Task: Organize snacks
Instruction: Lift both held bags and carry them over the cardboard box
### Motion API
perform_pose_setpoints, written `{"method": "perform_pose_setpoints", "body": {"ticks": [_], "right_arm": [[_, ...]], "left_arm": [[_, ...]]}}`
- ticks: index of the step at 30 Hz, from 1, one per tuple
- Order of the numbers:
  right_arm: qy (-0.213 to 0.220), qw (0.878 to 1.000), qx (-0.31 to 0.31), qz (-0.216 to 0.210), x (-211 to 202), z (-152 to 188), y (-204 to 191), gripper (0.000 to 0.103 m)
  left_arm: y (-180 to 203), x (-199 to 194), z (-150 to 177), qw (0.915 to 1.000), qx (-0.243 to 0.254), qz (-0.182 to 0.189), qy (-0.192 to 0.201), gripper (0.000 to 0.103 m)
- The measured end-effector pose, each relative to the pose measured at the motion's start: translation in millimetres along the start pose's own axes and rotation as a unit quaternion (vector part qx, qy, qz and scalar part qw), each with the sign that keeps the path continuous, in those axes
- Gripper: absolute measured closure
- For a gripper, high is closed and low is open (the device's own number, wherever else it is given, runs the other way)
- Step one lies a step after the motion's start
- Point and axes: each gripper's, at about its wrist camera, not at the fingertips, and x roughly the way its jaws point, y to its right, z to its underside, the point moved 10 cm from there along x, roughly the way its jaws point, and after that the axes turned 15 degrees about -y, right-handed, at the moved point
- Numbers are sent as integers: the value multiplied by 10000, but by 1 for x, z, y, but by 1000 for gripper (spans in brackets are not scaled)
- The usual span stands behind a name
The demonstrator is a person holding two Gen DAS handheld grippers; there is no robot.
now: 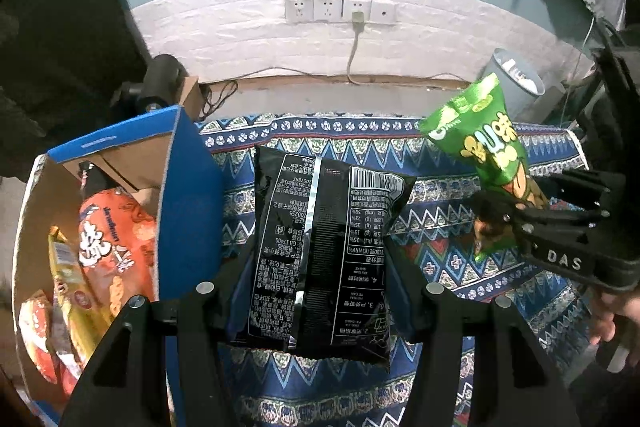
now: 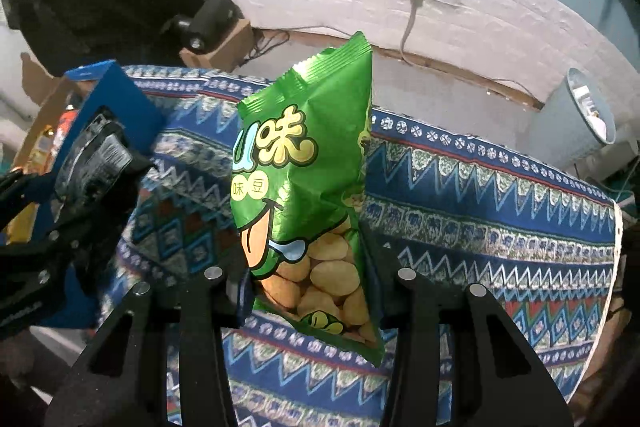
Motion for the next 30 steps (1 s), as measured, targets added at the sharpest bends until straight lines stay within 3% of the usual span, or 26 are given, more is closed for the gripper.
{"method": "perform_pose_setpoints", "body": {"ticks": [15, 30], "right_arm": [[477, 9981, -336, -203, -67, 19, -44, 60], [746, 9922, -900, -442, -88, -15, -130, 60]], "left_arm": [[-22, -54, 19, 9991, -149, 48, 399, 45], [-97, -99, 52, 9946, -689, 36, 778, 45]]}}
